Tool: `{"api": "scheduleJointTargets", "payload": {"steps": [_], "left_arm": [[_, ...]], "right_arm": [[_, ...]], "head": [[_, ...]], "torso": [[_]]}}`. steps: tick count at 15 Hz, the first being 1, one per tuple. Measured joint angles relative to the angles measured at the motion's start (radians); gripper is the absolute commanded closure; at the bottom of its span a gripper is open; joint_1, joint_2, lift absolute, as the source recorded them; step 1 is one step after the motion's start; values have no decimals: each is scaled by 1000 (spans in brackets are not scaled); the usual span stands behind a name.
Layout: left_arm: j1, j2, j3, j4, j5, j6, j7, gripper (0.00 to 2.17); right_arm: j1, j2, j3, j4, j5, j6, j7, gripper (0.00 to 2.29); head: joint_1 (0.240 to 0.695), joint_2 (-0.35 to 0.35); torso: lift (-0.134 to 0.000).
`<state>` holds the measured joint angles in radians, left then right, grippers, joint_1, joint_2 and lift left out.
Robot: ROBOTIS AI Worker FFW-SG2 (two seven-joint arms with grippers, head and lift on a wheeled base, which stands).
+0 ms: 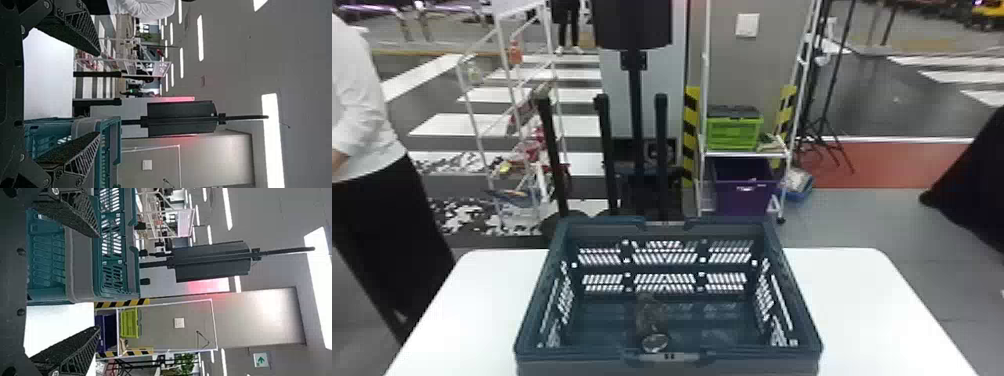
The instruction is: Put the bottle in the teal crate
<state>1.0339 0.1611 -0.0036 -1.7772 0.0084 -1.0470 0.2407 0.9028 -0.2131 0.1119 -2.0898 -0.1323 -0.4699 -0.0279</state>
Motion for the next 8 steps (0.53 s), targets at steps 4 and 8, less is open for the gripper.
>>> {"api": "scheduleJointTargets", "payload": {"steps": [4,8], "left_arm": [[6,0,-1,0,-1,-3,2,184],[7,0,-1,-1,-4,-3,2,184]], "right_arm": [[7,3,0,-4,-2,-1,0,46],[8,7,0,-5,-3,0,0,49]], "head": [[499,0],[499,0]], "torso": [[0],[0]]}}
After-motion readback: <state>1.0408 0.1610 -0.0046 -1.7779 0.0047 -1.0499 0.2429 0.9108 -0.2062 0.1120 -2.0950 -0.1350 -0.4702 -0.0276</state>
